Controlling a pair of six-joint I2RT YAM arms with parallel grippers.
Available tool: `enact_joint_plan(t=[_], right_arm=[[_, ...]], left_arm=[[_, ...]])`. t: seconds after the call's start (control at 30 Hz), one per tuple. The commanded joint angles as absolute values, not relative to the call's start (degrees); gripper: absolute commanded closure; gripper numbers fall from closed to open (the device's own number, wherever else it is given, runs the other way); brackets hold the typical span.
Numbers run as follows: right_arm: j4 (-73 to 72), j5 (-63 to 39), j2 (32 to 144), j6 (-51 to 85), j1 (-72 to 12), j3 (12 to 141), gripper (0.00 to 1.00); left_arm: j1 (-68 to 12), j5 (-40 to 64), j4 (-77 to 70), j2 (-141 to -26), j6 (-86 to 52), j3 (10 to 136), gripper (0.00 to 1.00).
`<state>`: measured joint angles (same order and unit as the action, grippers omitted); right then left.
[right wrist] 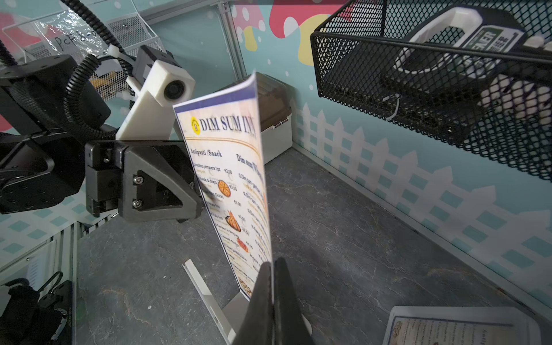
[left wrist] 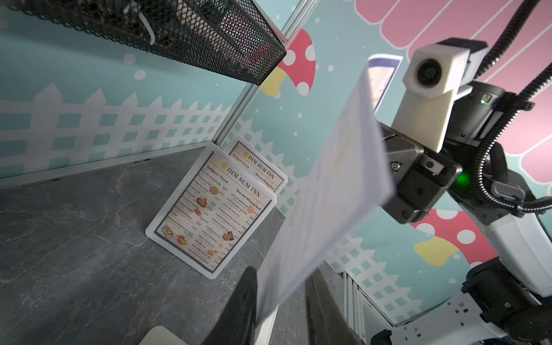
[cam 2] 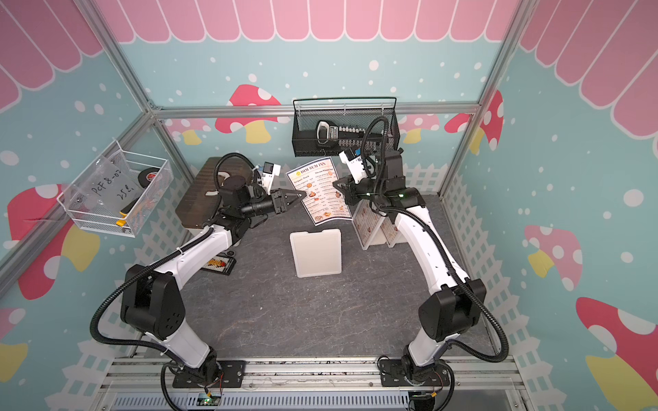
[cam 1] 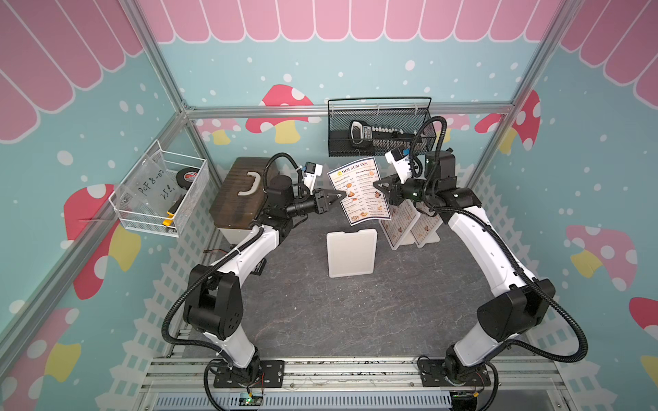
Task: Insert the menus into the narrow rack
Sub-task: Insert the menu into the narrow rack.
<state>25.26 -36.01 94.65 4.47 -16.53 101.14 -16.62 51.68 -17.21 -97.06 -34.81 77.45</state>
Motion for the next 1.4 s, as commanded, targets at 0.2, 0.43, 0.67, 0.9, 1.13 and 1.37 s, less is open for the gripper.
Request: enact_joint_plan(t=[0.2,0.43,0.67,0.9,1.13,1.37], right_arm=[[24.52,-39.91,96.25,4.61,-16.37,102.74,1.0],[25.38,-40.96,96.33,4.24,-16.4,102.86,1.0],[25.84,-41.69,96.85,4.52,-16.38,103.25,1.0],[25.84,-43.83,97.78,5.61,-16.41,103.76,1.0],[25.71,-45.54,98.27,6.37,-16.44,103.98,1.0],[26.06,-45.61,98.0,6.37,-16.42,103.99,1.0]], left_arm=[[-16.42,52.43,-20.74,-97.5,-36.47,78.05,0.73],[-16.46,52.48,-20.73,-97.18,-36.56,77.78,0.73],[-16.36,52.49,-20.77,-96.36,-36.61,76.93,0.74],[-16.38,51.82,-21.53,-95.19,-36.68,75.0,0.74],[-15.89,51.59,-22.03,-94.15,-36.91,73.88,0.74],[-15.67,51.67,-22.47,-93.34,-37.16,72.91,0.74]])
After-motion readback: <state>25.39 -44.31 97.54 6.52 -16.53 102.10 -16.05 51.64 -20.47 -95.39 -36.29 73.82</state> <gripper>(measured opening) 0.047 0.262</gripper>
